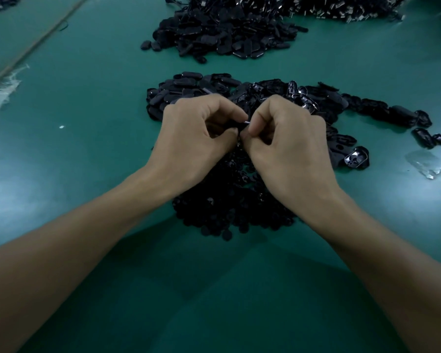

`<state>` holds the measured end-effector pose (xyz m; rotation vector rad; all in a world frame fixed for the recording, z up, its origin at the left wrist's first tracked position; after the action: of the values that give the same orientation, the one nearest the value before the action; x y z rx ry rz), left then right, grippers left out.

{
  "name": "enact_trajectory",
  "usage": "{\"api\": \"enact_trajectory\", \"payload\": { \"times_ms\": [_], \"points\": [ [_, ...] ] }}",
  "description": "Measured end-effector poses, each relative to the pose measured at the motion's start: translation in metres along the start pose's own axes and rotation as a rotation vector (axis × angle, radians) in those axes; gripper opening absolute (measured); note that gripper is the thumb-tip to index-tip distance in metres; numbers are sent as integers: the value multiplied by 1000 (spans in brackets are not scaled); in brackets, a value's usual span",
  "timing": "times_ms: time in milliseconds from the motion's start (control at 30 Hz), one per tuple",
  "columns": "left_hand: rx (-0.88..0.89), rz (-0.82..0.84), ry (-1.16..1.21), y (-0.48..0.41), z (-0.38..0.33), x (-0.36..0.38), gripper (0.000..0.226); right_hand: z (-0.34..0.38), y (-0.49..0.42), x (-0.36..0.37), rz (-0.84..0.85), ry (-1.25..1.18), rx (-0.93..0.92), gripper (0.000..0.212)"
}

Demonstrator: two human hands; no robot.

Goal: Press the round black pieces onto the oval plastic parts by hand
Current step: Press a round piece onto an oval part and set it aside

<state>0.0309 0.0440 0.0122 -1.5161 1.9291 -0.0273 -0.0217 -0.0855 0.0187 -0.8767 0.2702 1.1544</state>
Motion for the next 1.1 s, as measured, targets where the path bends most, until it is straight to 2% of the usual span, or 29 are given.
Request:
{"api": "enact_trajectory", "payload": {
  "times_ms": [100, 267, 433, 600, 733, 900, 1100],
  "points": [
    [-7, 11, 25, 1, -1, 1, 25, -3, -1, -1, 11, -9, 16, 17],
    [-24, 26, 85, 1, 0, 3, 23, -8, -6, -4, 15, -35, 13, 11],
    [-185, 57, 367, -2, 12, 3, 22, -17, -18, -19, -42, -194, 9, 19],
    [-248, 44, 508, -3, 16, 3, 18, -25, -22, -21, -22, -284, 28, 21],
    [-257, 28, 541, -3, 17, 2, 17, -24, -20, -23, -32, -311, 27, 19],
    [-238, 21, 545, -4, 15, 1, 18, -13, -16, -27, -84, -228, -51, 28],
    [-207, 27, 516, -2, 10, 2, 18, -11, -14, -21, -43, -196, -41, 28]
  ]
}}
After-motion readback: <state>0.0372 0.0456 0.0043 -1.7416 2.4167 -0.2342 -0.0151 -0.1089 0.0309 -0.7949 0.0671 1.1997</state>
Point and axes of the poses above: each hand's wrist, its own y-axis away from the middle knuckle, its own x-axis out of the palm, z = x × y, the point moved 6 cm from there along -y, towards the middle knuckle, and after that the axes turned 4 degrees about -x, right-handed, at the moved point
